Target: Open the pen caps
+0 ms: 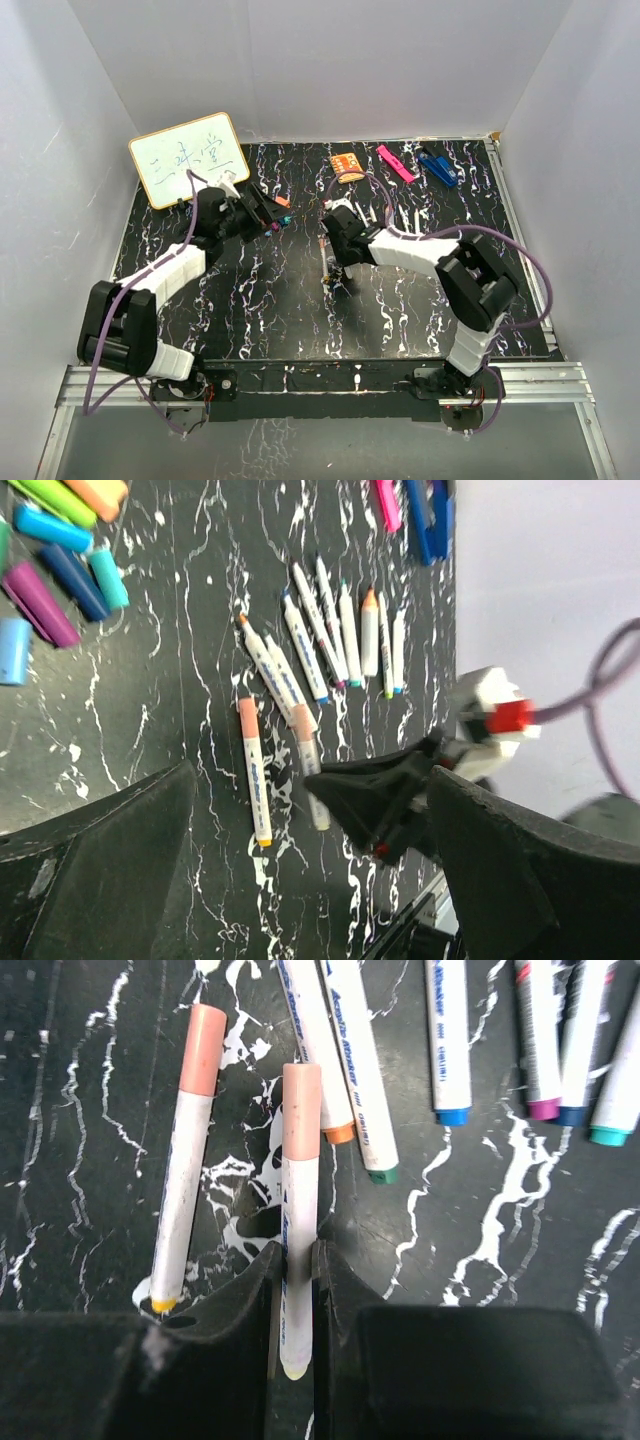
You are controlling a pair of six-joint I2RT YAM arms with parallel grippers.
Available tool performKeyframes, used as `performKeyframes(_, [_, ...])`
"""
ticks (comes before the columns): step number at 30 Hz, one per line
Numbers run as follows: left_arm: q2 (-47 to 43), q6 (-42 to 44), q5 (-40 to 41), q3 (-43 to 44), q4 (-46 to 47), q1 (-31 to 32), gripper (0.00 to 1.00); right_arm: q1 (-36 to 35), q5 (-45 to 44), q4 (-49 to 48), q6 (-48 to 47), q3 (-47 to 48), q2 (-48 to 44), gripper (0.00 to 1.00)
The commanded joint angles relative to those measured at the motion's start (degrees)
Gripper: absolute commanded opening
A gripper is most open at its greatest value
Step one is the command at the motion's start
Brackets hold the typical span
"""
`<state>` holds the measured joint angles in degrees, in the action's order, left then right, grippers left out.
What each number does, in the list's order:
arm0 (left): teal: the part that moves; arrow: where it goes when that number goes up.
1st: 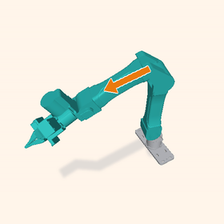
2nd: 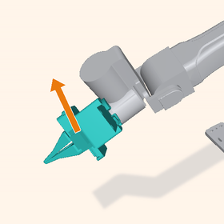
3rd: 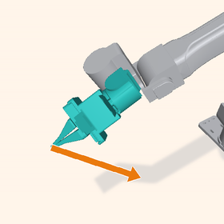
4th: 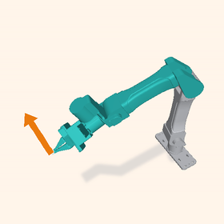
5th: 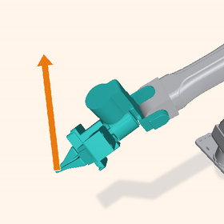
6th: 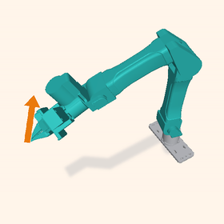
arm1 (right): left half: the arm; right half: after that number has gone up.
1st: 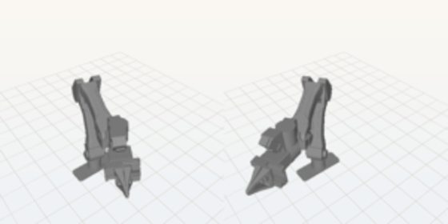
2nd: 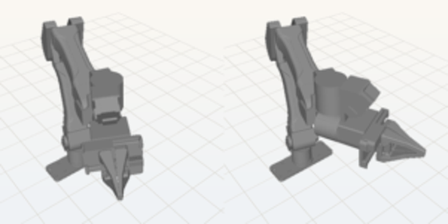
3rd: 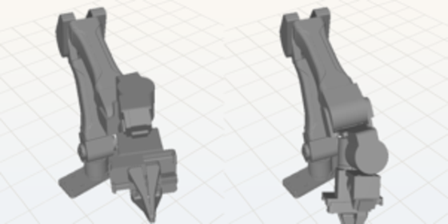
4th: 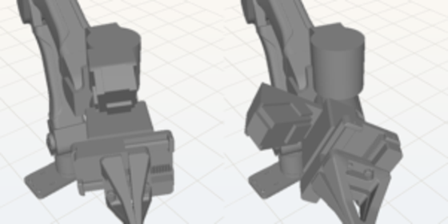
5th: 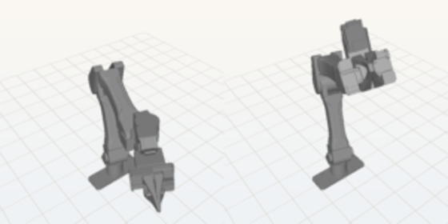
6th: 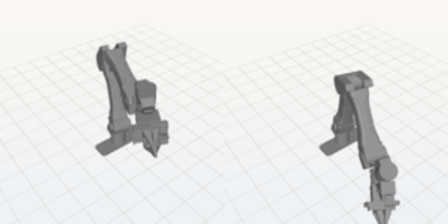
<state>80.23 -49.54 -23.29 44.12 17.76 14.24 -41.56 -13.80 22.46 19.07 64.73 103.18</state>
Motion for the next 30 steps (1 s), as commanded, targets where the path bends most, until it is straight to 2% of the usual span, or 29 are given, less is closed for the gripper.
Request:
performKeyframes(1, [2.92,-1.31,0.94,1.56,1.94,3.20,0.98,0.18,-2.11,-5.21,-4.02,-0.66,-8.48,0.00])
performKeyframes(8, [8.03,-2.32,1.22,4.53,3.73,7.66,0.96,0.21,2.42,-8.14,-6.55,-1.12,-12.90,0.00])
performKeyframes(19, [12.19,-4.13,1.82,8.75,6.79,11.56,0.92,0.01,6.24,-8.85,-7.66,0.33,-13.68,0.00])
performKeyframes(25, [14.87,-5.26,1.13,9.69,9.14,13.28,0.85,-0.52,7.41,-9.53,-8.43,0.47,-14.41,0.00])
performKeyframes(30, [16.32,-5.65,1.03,10.24,10.25,14.51,0.75,-0.79,7.80,-9.87,-8.77,0.66,-15.05,0.00])
